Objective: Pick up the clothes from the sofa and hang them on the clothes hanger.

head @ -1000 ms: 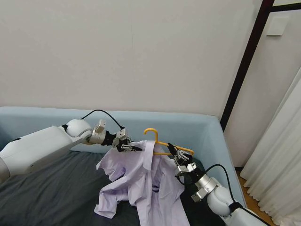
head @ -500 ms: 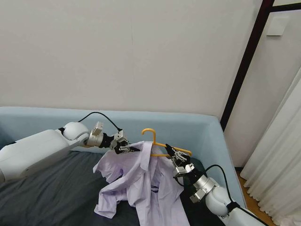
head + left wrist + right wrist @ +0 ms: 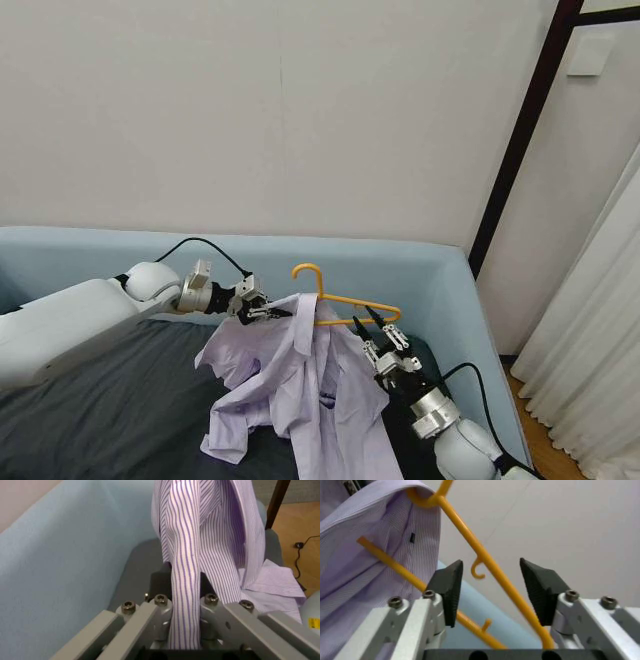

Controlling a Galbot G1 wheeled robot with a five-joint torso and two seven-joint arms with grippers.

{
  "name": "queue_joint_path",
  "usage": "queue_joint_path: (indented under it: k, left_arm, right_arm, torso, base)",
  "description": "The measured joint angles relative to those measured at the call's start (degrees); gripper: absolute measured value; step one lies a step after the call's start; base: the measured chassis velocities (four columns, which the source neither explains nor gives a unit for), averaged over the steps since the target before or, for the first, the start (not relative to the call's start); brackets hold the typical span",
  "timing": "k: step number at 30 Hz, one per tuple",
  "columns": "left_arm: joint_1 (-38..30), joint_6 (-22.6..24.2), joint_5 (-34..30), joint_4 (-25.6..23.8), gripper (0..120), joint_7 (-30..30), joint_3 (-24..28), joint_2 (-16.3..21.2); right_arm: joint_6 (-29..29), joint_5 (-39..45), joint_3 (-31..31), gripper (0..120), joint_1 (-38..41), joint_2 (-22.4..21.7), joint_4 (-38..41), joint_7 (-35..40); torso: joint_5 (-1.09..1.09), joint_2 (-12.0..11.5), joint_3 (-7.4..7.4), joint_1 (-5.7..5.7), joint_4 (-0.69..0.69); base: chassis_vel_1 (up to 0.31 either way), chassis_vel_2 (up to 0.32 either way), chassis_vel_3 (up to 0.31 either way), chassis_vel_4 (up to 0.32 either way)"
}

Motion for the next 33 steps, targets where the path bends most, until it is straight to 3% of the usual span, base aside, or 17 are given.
queue_joint_path:
  k: [3,5,6,9,14,17,21,33]
  left_arm:
    - [0.0,-0.2,0.1,-0.1,1,0.0,-0.1,0.1]
    - [0.0,-0.5,0.3,-0.9,1,0.0,-0.2,0.4]
    - [0.0,-0.5,0.3,-0.9,1,0.0,-0.2,0.4]
    - [0.1,-0.9,0.4,-1.6,1,-0.1,-0.3,0.7]
    - [0.4,-1.1,0.5,-3.1,1,-0.3,-0.4,1.5]
    - [0.4,-1.1,0.6,-3.9,1,-0.3,-0.4,2.0]
    - [0.4,-1.1,0.5,-4.8,1,-0.4,-0.4,2.6]
    - [0.5,-1.1,0.6,-6.5,1,-0.4,-0.5,4.1]
  right_arm:
    - [0.3,5.0,0.9,58,-1.4,-0.8,-0.1,-3.5]
    - [-0.4,20.6,2.3,70,-4.3,-3.4,-2.5,-13.9]
    - [-0.4,20.6,2.3,70,-4.3,-3.4,-2.5,-13.9]
    - [-2.5,33.4,2.6,84,-4.4,-4.4,-8.2,-24.6]
    - [-3.8,38.9,1.5,98,-1.0,-3.5,-15.7,-31.2]
    - [-5.1,40.0,0.7,100,0.9,-2.9,-18.1,-31.6]
    - [-6.6,41.1,-0.9,98,2.9,-2.3,-20.1,-31.5]
    - [-7.9,42.2,-3.0,55,5.8,-0.4,-24.0,-30.2]
  torso:
    - [0.00,0.0,0.00,0.00,-0.01]
    - [0.01,0.0,0.00,0.00,-0.02]
    - [0.01,0.0,0.00,0.00,-0.02]
    - [0.01,0.0,0.00,0.00,-0.03]
    - [0.00,0.0,0.01,0.00,0.00]
    - [0.00,0.0,0.00,0.00,0.01]
    - [-0.01,0.0,0.01,0.00,-0.01]
    - [0.00,0.0,0.01,0.00,-0.01]
  base:
    - [0.000,0.000,0.000,0.000]
    - [0.000,0.000,0.000,0.000]
    - [0.000,0.000,0.000,0.000]
    - [0.000,0.000,0.000,0.000]
    - [0.000,0.000,0.000,0.000]
    - [0.000,0.000,0.000,0.000]
    - [0.000,0.000,0.000,0.000]
    - [0.000,0.000,0.000,0.000]
